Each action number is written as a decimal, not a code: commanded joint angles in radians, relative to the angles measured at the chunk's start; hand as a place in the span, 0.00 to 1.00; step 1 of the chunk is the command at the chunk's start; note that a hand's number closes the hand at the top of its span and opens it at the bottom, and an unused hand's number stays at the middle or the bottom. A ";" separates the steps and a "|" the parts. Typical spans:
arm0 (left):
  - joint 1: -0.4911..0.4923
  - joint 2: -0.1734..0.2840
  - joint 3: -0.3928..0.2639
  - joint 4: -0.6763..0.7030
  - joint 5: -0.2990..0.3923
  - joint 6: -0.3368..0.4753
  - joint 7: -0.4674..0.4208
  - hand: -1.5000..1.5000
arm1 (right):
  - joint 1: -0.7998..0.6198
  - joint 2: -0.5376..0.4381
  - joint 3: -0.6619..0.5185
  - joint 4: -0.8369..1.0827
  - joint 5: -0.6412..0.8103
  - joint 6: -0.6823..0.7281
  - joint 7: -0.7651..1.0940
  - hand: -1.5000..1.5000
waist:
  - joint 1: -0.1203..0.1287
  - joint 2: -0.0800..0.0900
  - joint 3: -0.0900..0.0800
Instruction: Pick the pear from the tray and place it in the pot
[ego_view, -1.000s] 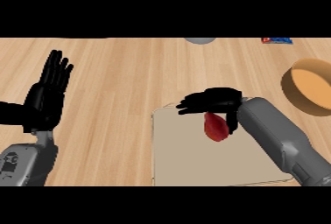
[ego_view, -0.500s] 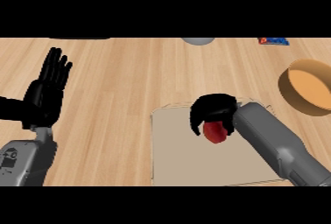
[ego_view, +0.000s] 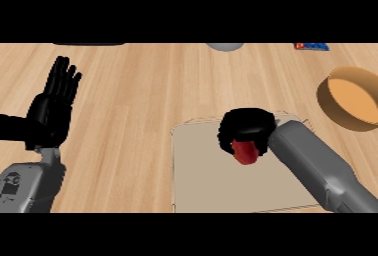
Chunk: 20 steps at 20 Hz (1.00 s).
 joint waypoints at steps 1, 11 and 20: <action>0.007 -0.011 -0.003 -0.008 -0.006 0.001 0.004 0.50 | 0.071 -0.057 -0.085 -0.069 -0.065 -0.038 -0.092 1.00 | -0.008 0.009 0.012; 0.108 0.025 0.072 -0.019 0.006 0.025 0.010 0.50 | 0.330 -0.028 -0.171 -0.390 -0.064 -0.078 0.554 1.00 | -0.144 -0.048 0.004; 0.110 0.045 0.086 -0.063 0.011 0.025 0.034 0.50 | 0.410 -0.107 -0.411 -0.836 -0.098 -0.145 0.950 1.00 | -0.142 -0.037 0.007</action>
